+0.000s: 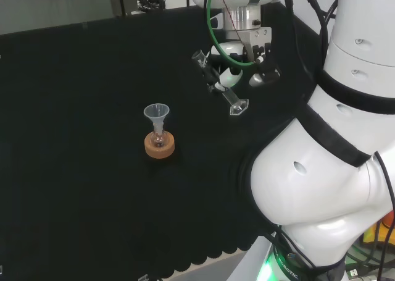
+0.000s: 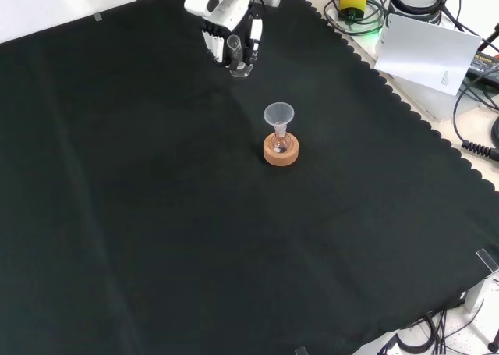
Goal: Pour the water from the graduated cylinder into the round-bottom flask.
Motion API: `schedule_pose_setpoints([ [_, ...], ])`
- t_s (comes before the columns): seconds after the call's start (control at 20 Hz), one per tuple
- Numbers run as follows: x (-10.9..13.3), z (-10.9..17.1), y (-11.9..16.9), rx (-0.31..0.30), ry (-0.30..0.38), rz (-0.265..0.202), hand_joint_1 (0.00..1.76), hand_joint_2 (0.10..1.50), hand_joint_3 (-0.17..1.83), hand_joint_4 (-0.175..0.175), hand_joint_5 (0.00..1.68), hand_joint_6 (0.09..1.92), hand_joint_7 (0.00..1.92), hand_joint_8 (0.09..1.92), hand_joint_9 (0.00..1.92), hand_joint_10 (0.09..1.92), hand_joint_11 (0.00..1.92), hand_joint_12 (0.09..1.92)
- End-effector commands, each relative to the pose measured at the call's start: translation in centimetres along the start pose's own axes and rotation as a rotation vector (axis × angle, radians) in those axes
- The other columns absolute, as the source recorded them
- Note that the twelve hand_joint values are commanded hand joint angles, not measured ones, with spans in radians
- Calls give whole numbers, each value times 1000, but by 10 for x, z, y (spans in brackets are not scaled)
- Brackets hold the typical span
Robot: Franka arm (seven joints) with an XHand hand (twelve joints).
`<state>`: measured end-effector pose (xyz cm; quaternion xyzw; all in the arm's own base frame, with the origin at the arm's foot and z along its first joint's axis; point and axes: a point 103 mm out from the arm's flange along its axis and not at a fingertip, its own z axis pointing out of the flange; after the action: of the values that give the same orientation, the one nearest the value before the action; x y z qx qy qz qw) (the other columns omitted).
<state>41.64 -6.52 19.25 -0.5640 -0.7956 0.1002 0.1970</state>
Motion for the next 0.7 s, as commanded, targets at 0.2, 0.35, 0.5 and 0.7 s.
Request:
schedule_pose_setpoints([
  [0.2,9,4,-4,150,-62,16,1249,1141,-3,-175,911,1088,951,1082,1405,126,1206,810],
  [0.35,14,3,-2,207,-100,23,1249,1140,-2,-175,913,1086,952,1079,1406,125,1206,809],
  [0.5,19,3,-1,249,-134,28,1250,1140,-2,-175,914,1084,954,1077,1407,124,1207,807],
  [0.7,26,4,-4,292,-199,15,1250,1139,-2,-175,916,1082,955,1075,1408,123,1208,805],
])
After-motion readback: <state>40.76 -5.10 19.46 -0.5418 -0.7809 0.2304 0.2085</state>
